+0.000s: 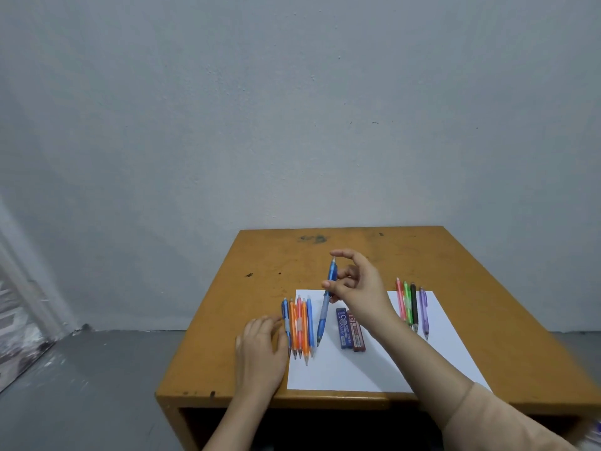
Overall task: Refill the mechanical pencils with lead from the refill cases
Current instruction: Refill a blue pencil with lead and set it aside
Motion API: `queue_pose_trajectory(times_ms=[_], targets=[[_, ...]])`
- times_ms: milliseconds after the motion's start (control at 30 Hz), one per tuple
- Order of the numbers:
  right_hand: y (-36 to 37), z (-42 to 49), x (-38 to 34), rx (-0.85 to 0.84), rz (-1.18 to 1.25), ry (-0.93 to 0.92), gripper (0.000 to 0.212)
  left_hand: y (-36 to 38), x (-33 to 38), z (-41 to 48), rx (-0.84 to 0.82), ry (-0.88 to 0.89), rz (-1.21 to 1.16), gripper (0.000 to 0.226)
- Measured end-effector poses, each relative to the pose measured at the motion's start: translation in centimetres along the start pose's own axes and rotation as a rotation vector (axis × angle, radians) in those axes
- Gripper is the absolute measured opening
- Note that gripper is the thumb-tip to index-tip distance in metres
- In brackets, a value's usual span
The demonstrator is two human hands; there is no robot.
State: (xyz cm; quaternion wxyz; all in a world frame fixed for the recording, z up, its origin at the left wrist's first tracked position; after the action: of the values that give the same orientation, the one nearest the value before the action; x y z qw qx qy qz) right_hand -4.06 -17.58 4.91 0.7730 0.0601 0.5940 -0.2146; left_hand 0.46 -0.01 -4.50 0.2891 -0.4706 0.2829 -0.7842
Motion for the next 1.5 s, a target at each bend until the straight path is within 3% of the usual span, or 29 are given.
queue_pose_trajectory(times_ms=[133, 200, 533, 833, 1133, 1500], targets=[[-0.5, -1.6, 0.5, 0.072, 0.038, -0.019, 0.045, 0.0, 1.6, -1.3, 0.065, 0.401, -0.010, 0.025], [-0.7, -2.4, 0.8, 0.114, 0.062, -0.018, 0.045, 0.0, 2.4, -1.8, 0.063, 0.479, -0.049, 0.026], [-1.4, -5.2, 1.7, 0.325, 0.239, -0.003, 0.045, 0.5, 5.9, -3.1, 0.121, 0.555, -0.197, 0.039], [-1.8, -6.7, 1.9, 0.415, 0.378, 0.051, 0.040, 1.2, 6.4, -2.4, 0.164, 0.601, -0.154, 0.027], [-2.3, -7.2, 3.7, 0.448, 0.327, 0.137, 0.022, 1.2, 4.7, -1.8, 0.170, 0.547, -0.151, 0.024], [-2.1, -7.1, 4.1, 0.360, 0.275, 0.170, 0.020, 1.0, 3.7, -1.5, 0.178, 0.473, -0.177, 0.030]])
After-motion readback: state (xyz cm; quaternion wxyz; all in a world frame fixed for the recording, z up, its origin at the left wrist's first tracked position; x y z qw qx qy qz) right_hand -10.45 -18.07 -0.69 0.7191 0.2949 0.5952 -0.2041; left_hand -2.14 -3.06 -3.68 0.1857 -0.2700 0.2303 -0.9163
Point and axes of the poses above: each hand's wrist, its own z-axis towards the middle knuckle, its own y-axis out of the palm, x = y × z, the point moved 3 cm from there along z, towards the middle knuckle, and after that the axes turned 1 degree about -z, right-handed, at the moved point
